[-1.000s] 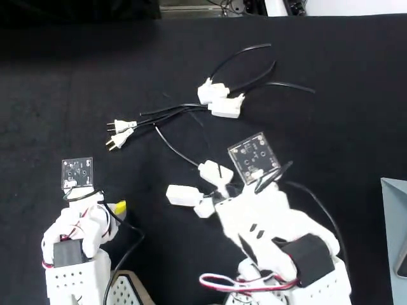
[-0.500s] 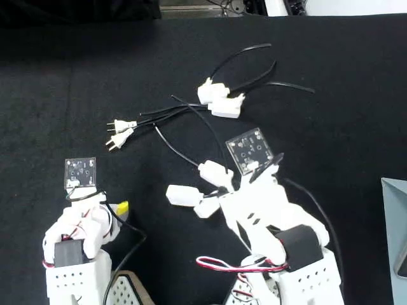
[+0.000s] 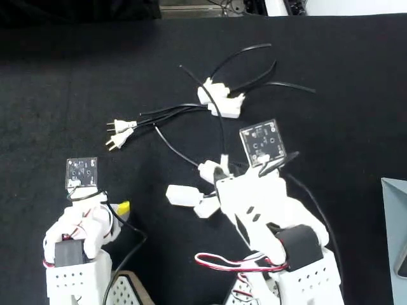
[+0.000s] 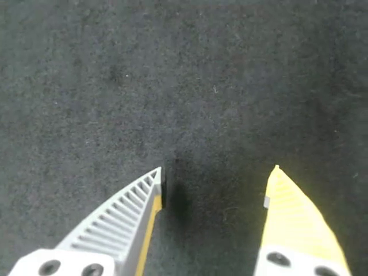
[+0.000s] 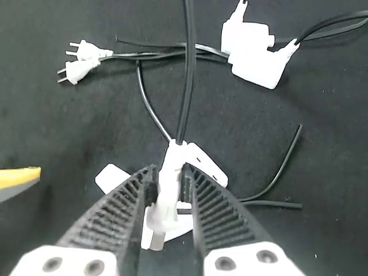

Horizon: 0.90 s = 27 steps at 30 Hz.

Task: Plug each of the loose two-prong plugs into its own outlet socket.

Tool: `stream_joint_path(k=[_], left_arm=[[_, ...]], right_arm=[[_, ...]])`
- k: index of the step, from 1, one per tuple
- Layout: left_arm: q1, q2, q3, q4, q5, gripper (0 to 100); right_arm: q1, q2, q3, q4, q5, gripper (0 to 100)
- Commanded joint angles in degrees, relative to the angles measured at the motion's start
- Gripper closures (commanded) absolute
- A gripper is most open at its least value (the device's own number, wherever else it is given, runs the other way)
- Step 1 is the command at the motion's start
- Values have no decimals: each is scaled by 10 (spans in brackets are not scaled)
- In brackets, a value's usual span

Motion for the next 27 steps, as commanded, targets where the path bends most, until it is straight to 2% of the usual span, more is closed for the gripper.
stream_joint_path(k=[1, 4, 7, 9, 13, 16, 20, 27], left_arm=[[7, -3, -84, 4, 2, 718], [4, -3, -132, 0, -12, 718], [21, 0, -174, 0, -76, 719], [45, 4, -189, 0, -106, 734], [114, 4, -195, -1, -156, 834], [153, 21, -195, -3, -174, 827], [161, 113, -212, -40, -173, 749], [182, 381, -338, -82, -198, 740]], right_arm=[[8, -3, -4, -15, -21, 985], [32, -3, -7, -16, -36, 985], [77, -4, -6, -30, -39, 985], [105, 1, 0, -44, -40, 985], [142, 1, 23, -84, -65, 985], [169, 1, 49, -120, -79, 985], [188, 1, 80, -161, -80, 985], [192, -1, 95, -185, -107, 985]])
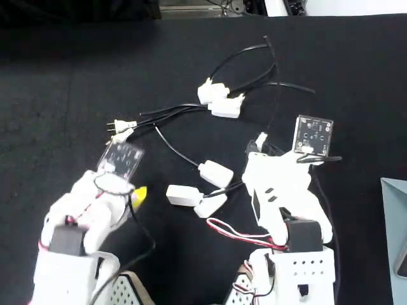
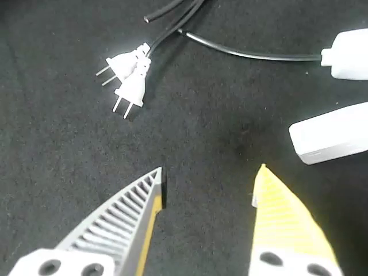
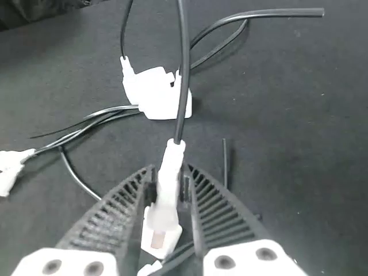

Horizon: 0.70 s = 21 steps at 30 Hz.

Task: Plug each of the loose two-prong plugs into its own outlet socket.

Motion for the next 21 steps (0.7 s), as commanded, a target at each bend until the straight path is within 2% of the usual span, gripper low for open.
stream_joint_path(k=[1, 9, 12, 15, 21], left_arm=[[39, 178, -116, -24, -32, 740], [156, 361, -200, -50, -40, 739], [174, 406, -209, -87, -46, 737], [185, 444, -209, -118, -64, 684], [194, 494, -209, -173, -67, 655]], right_arm=[[10, -2, -1, -15, -12, 985], [14, -3, -1, -15, -29, 985], [43, -4, -5, -16, -32, 985], [66, -4, -2, -27, -32, 985], [75, -4, -1, -32, -33, 985]])
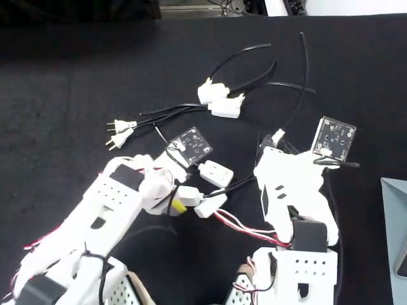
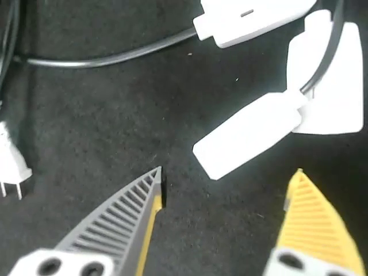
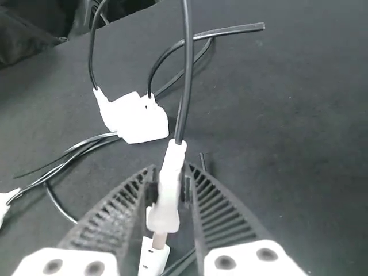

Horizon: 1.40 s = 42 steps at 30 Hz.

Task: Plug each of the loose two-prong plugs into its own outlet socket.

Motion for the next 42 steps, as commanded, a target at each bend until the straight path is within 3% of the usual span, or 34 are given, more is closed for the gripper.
stream_joint_path(k=[1, 8, 18, 24, 30, 36, 42], left_arm=[[8, 29, -34, -51, -7, 655], [9, 93, -28, -120, -4, 658], [67, 100, 12, -125, -4, 862], [47, 85, 17, -115, 25, 925], [22, -11, 11, -72, 51, 916], [20, -46, 11, -74, 69, 639], [-4, 29, -22, -110, 61, 661]], right_arm=[[10, -4, -5, -11, -8, 985], [10, -4, -5, -11, -8, 985], [10, -4, -4, -11, -8, 985], [9, -4, -3, -11, -8, 985], [7, -4, -3, -10, -8, 985], [6, -4, -3, -10, -8, 985], [6, -4, -3, -9, -8, 985]])
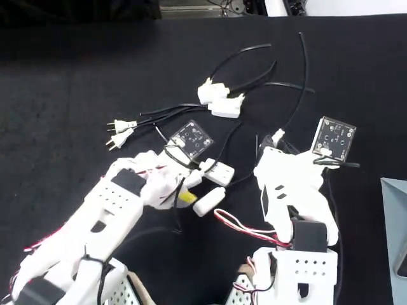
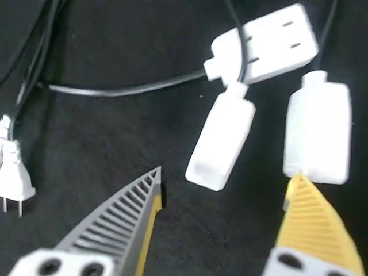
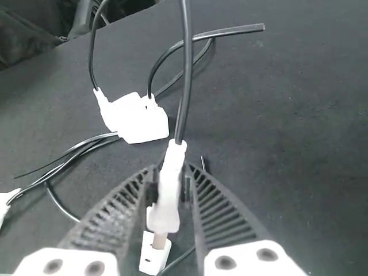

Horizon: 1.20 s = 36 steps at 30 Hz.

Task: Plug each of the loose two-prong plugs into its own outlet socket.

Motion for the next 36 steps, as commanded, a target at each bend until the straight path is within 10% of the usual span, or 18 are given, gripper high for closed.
stream_joint_path(k=[1, 16, 29, 36], left_arm=[[-27, 62, -51, -40, -5, 661], [-15, 258, -153, -56, -3, 827], [-18, -48, -56, 143, 40, 930], [-21, -98, 78, 117, 41, 927]], right_arm=[[6, -4, -3, -9, -8, 985], [6, -4, -2, -8, -7, 985], [6, -4, -2, -6, -7, 985], [5, -2, -2, -6, -7, 985]])
